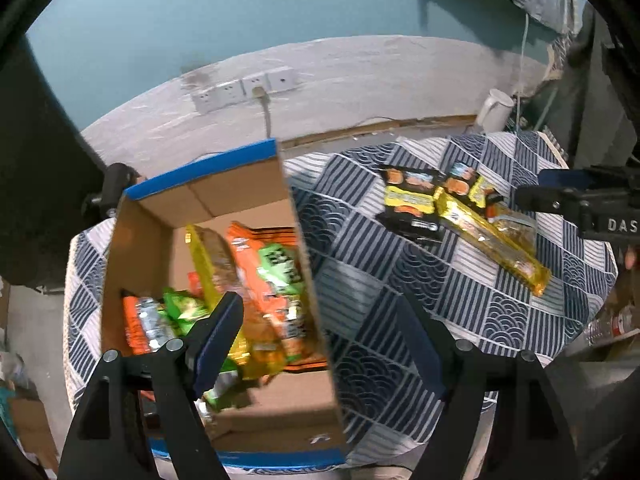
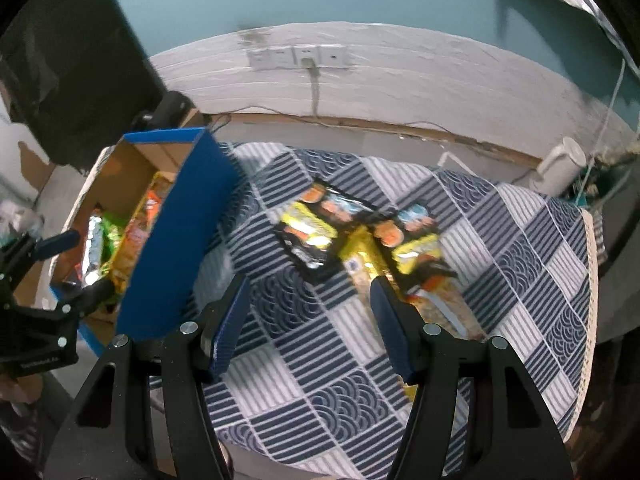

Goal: Organize snacks
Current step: 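Move both tools back over the remaining snacks on the cloth, then grasp the black snack pack with left tool while right tool grasps another gold bar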

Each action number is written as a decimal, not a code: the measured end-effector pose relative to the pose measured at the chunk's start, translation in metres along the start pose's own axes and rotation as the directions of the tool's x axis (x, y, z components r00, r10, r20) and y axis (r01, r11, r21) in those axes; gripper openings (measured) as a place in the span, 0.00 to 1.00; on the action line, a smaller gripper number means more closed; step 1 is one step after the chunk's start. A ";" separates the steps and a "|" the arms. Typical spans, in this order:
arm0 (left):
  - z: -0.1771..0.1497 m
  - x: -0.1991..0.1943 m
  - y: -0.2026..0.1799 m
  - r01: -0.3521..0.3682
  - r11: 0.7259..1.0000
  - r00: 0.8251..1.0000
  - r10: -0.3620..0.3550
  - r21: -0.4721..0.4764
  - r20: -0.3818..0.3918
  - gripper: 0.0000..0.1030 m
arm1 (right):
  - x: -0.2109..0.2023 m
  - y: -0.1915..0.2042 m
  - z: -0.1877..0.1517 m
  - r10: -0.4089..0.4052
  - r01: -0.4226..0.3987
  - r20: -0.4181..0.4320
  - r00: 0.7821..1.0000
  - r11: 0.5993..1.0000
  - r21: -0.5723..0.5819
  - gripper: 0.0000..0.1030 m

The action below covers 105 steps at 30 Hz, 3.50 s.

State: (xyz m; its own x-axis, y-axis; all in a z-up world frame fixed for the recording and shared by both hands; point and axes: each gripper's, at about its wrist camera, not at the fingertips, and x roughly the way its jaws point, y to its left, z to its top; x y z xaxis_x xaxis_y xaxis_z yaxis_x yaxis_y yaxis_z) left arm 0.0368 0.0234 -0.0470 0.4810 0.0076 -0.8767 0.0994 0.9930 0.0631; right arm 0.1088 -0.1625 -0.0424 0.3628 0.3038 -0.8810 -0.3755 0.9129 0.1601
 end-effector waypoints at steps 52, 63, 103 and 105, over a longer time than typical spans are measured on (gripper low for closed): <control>0.017 0.114 -0.080 0.102 0.995 0.975 -0.096 0.019 -0.201 0.78 | 0.082 -0.077 -0.064 0.009 -0.008 -0.116 0.993 1.000 0.004 0.26; 0.045 0.123 -0.090 0.114 0.993 0.974 -0.117 -0.027 -0.196 0.78 | 0.025 -0.121 -0.068 0.013 -0.012 -0.005 1.000 0.989 0.144 0.26; 0.085 0.198 -0.106 0.080 0.996 0.968 -0.085 -0.031 -0.237 0.56 | 0.085 -0.225 -0.066 -0.155 0.184 -0.113 0.981 0.924 0.335 0.54; 0.081 0.191 -0.103 0.087 0.996 0.967 -0.093 -0.037 -0.235 0.56 | 0.089 -0.224 -0.065 -0.165 0.196 -0.121 0.979 0.925 0.326 0.54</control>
State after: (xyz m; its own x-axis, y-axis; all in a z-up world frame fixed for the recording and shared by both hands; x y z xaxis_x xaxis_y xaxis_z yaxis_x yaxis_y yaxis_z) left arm 0.1895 -0.0866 -0.1826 0.2509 -0.0576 -0.9663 0.1087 0.9936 -0.0310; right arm 0.1696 -0.3578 -0.1851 0.3137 0.1141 -0.9426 0.0016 0.9927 0.1207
